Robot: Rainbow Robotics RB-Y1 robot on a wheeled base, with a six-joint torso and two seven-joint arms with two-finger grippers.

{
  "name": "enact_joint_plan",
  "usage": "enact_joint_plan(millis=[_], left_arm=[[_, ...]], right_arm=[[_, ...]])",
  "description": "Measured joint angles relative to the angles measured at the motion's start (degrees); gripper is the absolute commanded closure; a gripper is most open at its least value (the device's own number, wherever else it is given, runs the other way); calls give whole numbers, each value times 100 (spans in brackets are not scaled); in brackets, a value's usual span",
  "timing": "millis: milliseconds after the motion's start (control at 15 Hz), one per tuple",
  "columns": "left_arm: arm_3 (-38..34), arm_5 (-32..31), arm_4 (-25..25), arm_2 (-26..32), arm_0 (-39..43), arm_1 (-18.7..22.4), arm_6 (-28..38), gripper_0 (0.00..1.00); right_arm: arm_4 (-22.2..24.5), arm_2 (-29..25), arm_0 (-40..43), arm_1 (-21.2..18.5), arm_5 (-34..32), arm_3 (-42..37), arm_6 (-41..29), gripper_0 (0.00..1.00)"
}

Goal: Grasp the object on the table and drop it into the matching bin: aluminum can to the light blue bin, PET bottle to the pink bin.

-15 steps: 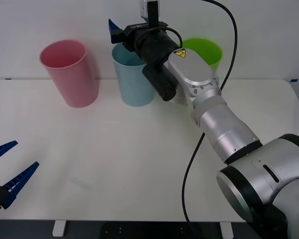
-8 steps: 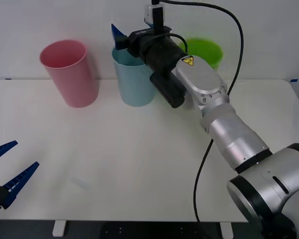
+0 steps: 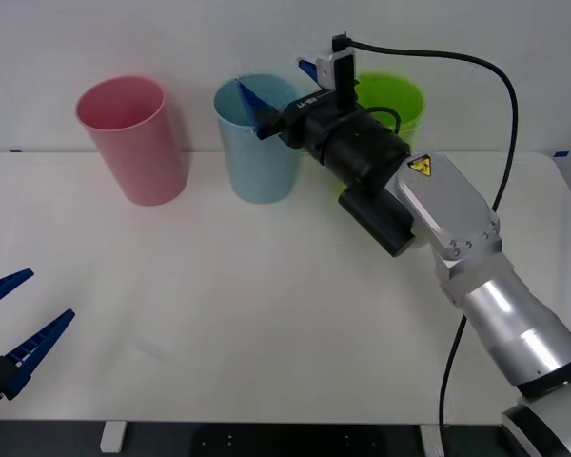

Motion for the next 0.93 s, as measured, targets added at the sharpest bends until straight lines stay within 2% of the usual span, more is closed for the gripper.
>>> enact_joint_plan(millis=[533, 733, 933], left_arm=[[0, 0, 0, 0, 0, 0, 0, 0], [0, 0, 0, 0, 0, 0, 0, 0], [0, 0, 0, 0, 0, 0, 0, 0]], right_arm=[[-153, -632, 1788, -815, -1189, -1334, 331, 0], [-283, -1058, 2266, -996, -1810, -1552, 531, 0], [-574, -1458, 2703, -1202, -2363, -1573, 1110, 0]])
